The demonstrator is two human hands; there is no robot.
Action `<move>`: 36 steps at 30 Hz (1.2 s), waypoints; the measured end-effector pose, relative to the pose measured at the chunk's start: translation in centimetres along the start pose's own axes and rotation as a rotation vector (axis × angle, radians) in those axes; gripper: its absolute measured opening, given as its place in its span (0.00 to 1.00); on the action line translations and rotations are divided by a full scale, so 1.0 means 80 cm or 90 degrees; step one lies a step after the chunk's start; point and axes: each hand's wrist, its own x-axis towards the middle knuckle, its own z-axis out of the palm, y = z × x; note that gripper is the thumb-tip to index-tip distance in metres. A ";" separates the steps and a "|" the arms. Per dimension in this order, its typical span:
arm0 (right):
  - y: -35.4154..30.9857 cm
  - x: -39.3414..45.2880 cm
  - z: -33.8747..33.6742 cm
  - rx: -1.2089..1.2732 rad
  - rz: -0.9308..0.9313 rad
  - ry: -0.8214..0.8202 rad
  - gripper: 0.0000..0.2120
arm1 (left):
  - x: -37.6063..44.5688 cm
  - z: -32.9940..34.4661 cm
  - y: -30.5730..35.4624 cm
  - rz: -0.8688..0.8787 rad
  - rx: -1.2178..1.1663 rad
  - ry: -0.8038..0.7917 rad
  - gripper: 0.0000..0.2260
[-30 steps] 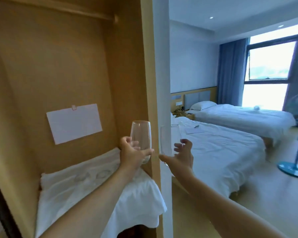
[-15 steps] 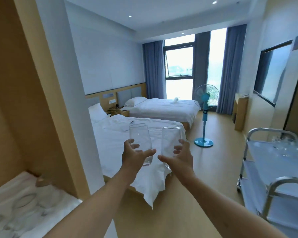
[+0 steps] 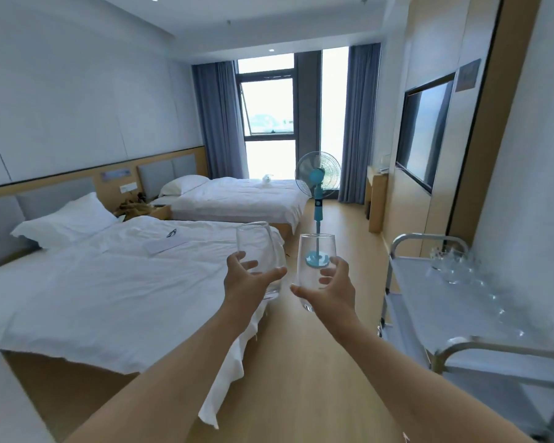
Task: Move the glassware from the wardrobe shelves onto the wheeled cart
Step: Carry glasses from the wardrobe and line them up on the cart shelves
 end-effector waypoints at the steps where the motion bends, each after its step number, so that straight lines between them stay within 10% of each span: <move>1: 0.007 0.014 -0.004 -0.003 0.000 0.005 0.46 | 0.011 0.013 -0.002 -0.004 -0.007 -0.004 0.41; 36: 0.190 0.419 0.110 -0.085 0.180 0.235 0.51 | 0.515 0.244 -0.116 -0.052 -0.006 -0.318 0.44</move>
